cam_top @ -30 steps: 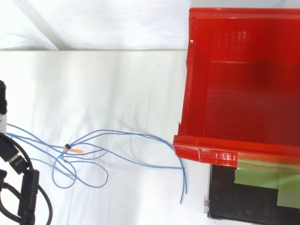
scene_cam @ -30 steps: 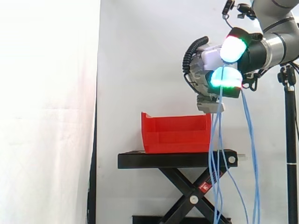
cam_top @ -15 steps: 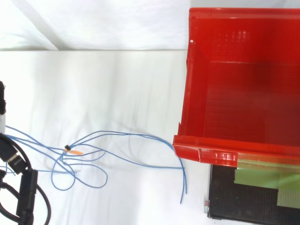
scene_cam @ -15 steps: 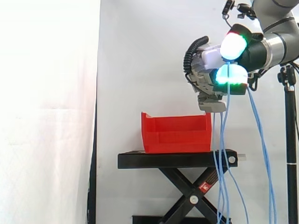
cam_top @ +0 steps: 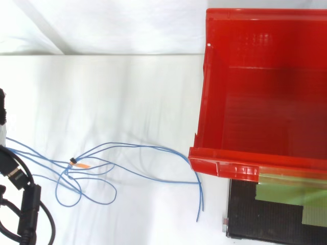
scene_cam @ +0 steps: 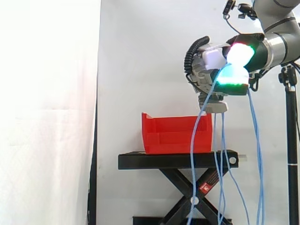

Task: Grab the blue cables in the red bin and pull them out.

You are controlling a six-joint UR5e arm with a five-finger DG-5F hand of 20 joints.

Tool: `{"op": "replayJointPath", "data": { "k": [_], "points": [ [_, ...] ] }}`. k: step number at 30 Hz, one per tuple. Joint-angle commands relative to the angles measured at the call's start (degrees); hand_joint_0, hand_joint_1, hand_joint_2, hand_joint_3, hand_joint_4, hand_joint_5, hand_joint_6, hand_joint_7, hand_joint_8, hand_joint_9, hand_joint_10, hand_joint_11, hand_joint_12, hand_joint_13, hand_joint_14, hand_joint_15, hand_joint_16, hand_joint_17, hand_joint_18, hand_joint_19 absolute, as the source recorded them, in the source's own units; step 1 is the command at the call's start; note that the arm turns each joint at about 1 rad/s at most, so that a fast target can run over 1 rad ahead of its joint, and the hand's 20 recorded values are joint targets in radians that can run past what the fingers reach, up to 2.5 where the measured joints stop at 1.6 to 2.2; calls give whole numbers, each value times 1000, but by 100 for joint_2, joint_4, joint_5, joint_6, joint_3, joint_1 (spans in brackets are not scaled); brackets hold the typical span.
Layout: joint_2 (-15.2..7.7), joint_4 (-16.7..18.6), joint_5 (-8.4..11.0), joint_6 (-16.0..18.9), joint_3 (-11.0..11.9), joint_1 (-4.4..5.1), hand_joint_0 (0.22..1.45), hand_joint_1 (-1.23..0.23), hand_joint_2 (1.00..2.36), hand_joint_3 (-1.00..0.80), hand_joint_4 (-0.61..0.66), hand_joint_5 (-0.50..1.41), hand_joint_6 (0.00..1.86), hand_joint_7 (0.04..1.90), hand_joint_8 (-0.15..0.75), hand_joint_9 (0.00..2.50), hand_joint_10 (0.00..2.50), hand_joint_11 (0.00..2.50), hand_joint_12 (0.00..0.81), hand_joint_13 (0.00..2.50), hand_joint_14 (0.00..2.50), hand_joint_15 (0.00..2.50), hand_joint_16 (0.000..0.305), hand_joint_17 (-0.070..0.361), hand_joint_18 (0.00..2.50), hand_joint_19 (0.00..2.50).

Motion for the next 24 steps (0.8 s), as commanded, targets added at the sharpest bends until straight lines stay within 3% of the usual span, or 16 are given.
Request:
{"op": "replayJointPath", "data": {
  "k": [1,9,11,24],
  "points": [
    [0,5,2,0,-7,-8,926,-1018,1002,-944,268,884,422,649,273,1322,15,1575,331,1431,781,1350,45,101,842,1019],
    [0,5,2,0,-7,1,935,-1018,1003,-930,274,871,438,628,272,1310,14,1561,330,1416,784,1350,45,101,832,1021],
    [0,5,-7,0,2,1,884,-957,1000,-1000,271,873,417,633,277,1305,18,1563,328,1410,816,1322,45,101,824,1032],
    [0,14,-7,0,2,1,718,-722,1000,-1000,305,921,288,690,311,1343,16,1524,364,1429,905,1235,51,114,858,1004]
  ]
}}
